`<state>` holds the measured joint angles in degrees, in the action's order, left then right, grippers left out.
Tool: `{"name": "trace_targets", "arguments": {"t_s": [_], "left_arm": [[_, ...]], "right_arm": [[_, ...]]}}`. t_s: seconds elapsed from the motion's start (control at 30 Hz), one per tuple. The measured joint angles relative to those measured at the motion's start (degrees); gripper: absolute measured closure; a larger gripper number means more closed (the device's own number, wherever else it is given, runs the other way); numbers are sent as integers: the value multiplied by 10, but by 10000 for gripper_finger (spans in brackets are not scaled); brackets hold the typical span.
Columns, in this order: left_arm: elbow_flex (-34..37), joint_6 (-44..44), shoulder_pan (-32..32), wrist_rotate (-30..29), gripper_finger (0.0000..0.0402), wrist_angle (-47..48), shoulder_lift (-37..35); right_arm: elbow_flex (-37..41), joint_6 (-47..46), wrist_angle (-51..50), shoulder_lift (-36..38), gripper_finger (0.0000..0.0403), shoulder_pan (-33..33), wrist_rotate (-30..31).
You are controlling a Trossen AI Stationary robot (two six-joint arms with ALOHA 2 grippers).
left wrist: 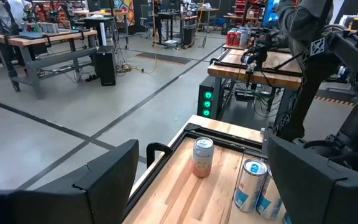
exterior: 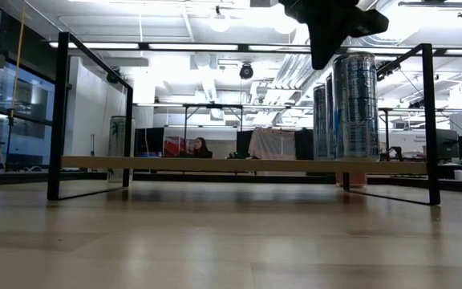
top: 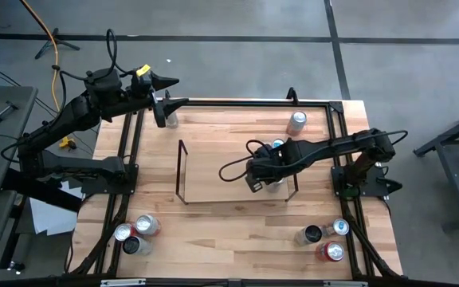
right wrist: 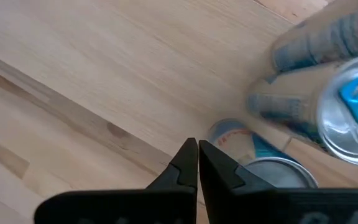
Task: Place canned beverage on shelf
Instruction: Put the blue soda can aligned with the other blue soda can on the shelf
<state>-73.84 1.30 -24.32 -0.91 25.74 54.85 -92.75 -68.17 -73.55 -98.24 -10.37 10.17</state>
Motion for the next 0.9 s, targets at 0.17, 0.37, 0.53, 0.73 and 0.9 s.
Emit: {"name": "trace_targets", "arguments": {"t_s": [0.17, 0.37, 0.53, 0.73, 0.9], "left_arm": [[0, 0, 0, 0, 88, 0, 0], [0, -8, 0, 0, 88, 0, 0], [0, -10, 0, 0, 88, 0, 0], [-28, -18, 0, 0, 88, -1, -12], [-43, -39, 0, 0, 88, 2, -21]], "right_arm": [[0, -4, -42, 0, 403, 0, -14], [0, -3, -34, 0, 403, 0, -9], [-21, 23, -5, 1, 403, 0, 28], [-122, 119, -8, 3, 403, 1, 115], [-198, 146, -50, 3, 403, 33, 179]]}}
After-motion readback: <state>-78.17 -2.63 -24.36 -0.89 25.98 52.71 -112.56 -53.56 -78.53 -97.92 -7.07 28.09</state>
